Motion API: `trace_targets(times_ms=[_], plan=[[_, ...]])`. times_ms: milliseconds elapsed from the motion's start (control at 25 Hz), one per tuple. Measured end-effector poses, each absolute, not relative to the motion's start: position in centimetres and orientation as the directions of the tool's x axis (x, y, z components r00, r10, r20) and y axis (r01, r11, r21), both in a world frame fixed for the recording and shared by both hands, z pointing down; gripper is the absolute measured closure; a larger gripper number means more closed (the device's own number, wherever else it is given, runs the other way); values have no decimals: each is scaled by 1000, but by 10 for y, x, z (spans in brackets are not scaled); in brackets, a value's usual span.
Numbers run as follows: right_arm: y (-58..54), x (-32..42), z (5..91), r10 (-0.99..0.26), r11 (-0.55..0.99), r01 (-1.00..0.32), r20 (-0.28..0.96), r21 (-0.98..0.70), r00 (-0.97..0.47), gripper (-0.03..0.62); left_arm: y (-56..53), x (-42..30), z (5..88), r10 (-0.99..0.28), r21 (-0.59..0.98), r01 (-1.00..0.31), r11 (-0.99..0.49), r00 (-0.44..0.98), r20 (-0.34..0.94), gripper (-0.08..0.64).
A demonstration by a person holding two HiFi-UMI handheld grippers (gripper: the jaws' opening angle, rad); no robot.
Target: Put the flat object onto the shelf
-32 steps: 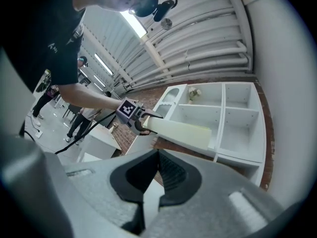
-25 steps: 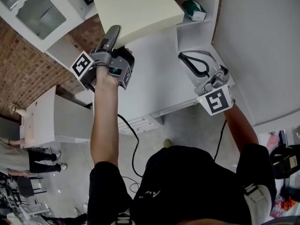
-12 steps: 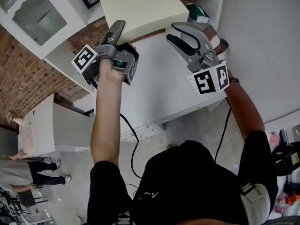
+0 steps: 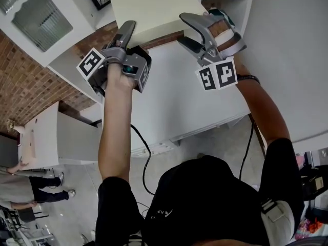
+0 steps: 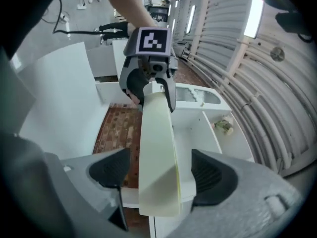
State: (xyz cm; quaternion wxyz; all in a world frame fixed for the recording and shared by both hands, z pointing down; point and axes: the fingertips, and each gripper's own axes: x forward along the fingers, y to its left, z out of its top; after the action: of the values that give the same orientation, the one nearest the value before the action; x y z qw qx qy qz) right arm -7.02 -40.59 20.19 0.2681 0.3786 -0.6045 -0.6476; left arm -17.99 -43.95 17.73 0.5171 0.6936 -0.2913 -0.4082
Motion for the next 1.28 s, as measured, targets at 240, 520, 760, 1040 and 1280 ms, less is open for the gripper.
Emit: trace_targets(times_ms=[240,520,760,1040,1280], plan=[[-452,-78,191,-829,-155,-39,-152,987,-538,212,-457,-182,167,-829,953,18,-301,490,-271,276],[-462,-84,183,-813,-166,-63,-173,984,-556,293,-466,-184,155,-793,931,58,-361,507,-339,249],[-483,-95,160,-806,-95,-68,-117,993,-580,301,-485,-185,132,-743,853,-79,-516,537,-400,210],[-503,-99,154,-782,-23,-23,-32,999,-623,302,-461,-176,128,-672,679,-259,-687,581,-458,173],[-527,-100,152,-788,1,-18,-10,1000,-615,302,-428,-162,145,-658,411,-516,-751,636,-403,173]])
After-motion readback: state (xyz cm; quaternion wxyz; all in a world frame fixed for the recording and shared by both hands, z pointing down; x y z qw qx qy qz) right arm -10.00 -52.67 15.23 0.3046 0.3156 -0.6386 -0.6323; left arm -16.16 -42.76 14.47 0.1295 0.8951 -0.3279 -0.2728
